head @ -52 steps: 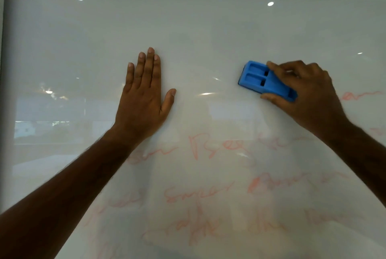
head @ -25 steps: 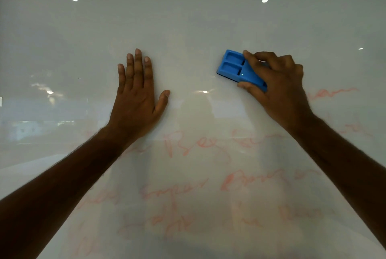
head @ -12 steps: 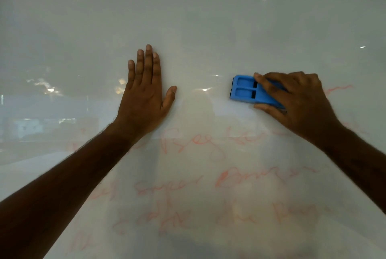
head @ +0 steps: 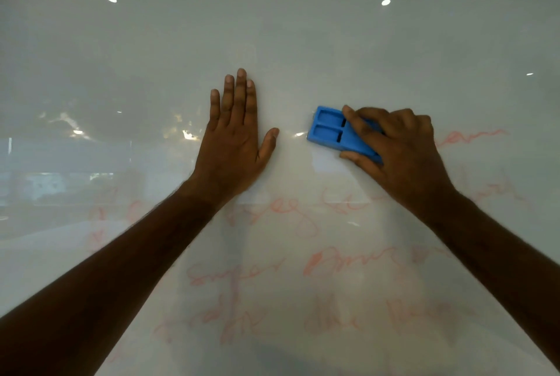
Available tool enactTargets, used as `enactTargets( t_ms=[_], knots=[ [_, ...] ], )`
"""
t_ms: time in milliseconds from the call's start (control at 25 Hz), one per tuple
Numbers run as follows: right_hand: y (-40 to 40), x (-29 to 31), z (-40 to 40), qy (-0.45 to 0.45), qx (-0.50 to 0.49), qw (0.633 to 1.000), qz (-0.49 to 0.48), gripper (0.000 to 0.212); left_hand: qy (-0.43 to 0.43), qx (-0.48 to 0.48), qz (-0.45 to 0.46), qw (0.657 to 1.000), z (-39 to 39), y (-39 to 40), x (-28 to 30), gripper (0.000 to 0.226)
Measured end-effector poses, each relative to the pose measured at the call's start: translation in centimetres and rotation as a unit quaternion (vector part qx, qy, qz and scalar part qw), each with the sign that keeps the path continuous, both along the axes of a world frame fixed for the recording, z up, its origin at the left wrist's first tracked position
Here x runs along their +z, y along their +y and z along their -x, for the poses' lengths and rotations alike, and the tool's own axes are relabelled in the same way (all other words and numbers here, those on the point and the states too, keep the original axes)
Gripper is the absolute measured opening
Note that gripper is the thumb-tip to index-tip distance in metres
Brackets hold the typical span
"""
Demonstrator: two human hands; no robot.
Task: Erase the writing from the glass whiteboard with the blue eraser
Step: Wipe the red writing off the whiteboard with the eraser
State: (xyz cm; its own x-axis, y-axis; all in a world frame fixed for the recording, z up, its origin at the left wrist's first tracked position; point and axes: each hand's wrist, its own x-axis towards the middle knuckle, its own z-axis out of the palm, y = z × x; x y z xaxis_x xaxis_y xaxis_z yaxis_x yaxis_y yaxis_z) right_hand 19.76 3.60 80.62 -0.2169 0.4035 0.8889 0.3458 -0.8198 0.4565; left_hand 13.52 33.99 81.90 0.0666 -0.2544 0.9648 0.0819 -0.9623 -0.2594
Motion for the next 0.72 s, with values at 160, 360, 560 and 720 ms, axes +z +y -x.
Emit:
enactTargets(
  t_ms=[160, 360, 560, 720],
  knots=[
    [-3.0, -1.6, -0.4, -0.007, -0.011, 0.998, 0.053, 0.066, -0.003, 0.003, 0.002, 1.000, 0.0, 0.1, -0.4, 0.083],
    [-5.4, -1.1, -0.7, 0.003, -0.033, 0.998, 0.043, 0.070, -0.002, 0.010, 0.014, 1.000, -0.2, -0.4, -1.2, 0.084],
    [-3.9, 2.0, -0.4, 0.024, -0.005, 0.999, -0.044, 0.069, -0.008, 0.014, 0.010, 1.000, -0.5, -1.4, -1.1, 0.085],
    [-2.6, 3.0, -0.4, 0.031, 0.028, 0.997, -0.066, 0.068, -0.010, 0.011, 0.004, 1.000, -0.6, -1.9, -0.7, 0.085]
  ],
)
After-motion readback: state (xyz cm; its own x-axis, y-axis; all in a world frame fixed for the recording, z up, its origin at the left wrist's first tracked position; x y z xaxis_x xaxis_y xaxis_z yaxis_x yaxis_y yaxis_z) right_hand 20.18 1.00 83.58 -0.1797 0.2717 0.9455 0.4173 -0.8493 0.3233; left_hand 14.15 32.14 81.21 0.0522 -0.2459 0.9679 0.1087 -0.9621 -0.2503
